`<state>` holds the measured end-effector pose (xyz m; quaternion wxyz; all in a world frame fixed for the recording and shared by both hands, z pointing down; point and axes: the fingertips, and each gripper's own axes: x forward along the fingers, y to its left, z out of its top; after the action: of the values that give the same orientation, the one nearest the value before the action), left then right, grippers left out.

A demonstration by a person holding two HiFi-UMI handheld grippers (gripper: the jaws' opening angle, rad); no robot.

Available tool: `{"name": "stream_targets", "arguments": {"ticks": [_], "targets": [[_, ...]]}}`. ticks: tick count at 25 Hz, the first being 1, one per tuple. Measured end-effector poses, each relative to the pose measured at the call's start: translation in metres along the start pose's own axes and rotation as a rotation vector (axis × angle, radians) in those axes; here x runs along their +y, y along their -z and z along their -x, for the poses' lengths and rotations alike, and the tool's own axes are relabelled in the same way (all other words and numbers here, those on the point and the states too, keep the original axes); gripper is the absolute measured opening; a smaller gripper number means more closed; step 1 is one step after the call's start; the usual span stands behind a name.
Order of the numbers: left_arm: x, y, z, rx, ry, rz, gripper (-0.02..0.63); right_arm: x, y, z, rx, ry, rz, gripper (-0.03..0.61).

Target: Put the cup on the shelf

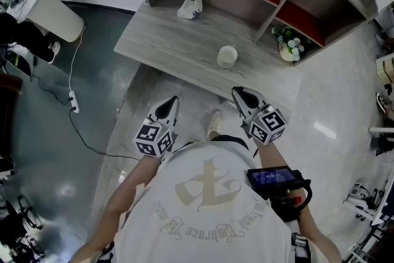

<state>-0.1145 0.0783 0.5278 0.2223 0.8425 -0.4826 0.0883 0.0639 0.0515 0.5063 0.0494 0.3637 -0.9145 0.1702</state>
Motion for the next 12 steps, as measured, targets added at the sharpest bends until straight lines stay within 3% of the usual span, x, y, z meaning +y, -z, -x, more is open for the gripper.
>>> {"name": "stream_targets", "arguments": {"ticks": [12], "targets": [[0.019,-0.033,-0.059,0.016,-0.039,-0.002,0.002,-0.062,-0.017,-0.043,0.027,-0.022,-0.017,0.006]]}}
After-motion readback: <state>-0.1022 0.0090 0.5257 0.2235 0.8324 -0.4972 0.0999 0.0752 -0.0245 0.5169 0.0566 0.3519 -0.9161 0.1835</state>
